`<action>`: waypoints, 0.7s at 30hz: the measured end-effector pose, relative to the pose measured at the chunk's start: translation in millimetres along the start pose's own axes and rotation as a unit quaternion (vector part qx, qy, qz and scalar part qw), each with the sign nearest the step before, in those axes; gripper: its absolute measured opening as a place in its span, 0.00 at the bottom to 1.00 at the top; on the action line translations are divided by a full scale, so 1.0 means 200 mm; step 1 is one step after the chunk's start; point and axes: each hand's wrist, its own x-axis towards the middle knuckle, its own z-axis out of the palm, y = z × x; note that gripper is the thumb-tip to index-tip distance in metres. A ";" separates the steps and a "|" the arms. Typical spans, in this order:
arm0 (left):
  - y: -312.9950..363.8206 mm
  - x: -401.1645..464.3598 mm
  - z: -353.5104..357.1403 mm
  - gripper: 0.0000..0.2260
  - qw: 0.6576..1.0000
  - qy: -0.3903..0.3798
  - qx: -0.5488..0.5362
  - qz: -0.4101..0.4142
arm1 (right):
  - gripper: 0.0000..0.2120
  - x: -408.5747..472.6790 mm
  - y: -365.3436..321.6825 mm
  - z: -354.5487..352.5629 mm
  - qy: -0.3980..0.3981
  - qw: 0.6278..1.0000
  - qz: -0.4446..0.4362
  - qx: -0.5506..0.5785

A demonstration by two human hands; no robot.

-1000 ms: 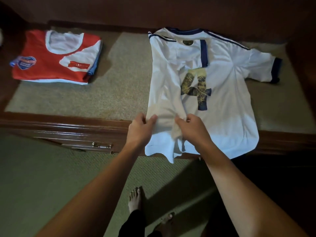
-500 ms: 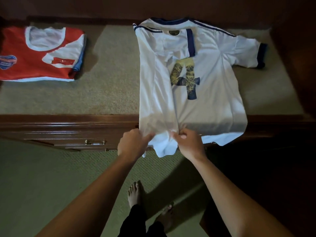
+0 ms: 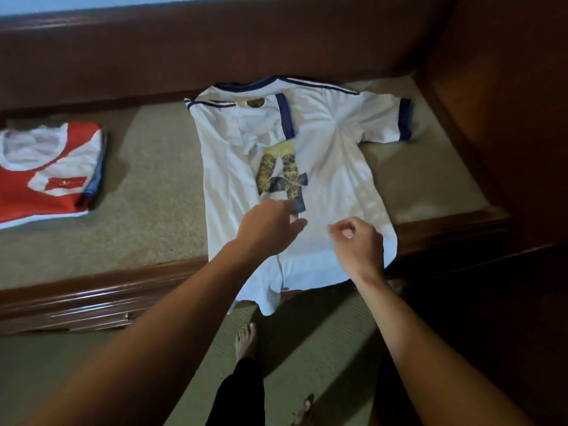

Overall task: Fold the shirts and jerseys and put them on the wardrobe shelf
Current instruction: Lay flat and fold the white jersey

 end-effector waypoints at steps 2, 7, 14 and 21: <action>0.05 0.17 -0.03 0.11 1.000 0.017 0.005 0.021 | 0.07 0.12 -0.04 -0.03 0.020 1.000 0.007 0.012; 0.12 0.67 -0.08 0.10 0.998 0.040 0.015 0.049 | 0.06 0.53 -0.11 -0.07 0.085 0.996 0.035 0.003; 0.10 1.21 -0.07 0.11 0.994 0.031 0.028 0.099 | 0.15 1.24 -0.18 -0.07 0.174 0.978 0.102 -0.048; 0.03 1.40 0.03 0.12 0.990 -0.036 0.040 0.131 | 0.29 1.58 -0.23 -0.05 0.230 0.959 0.155 -0.055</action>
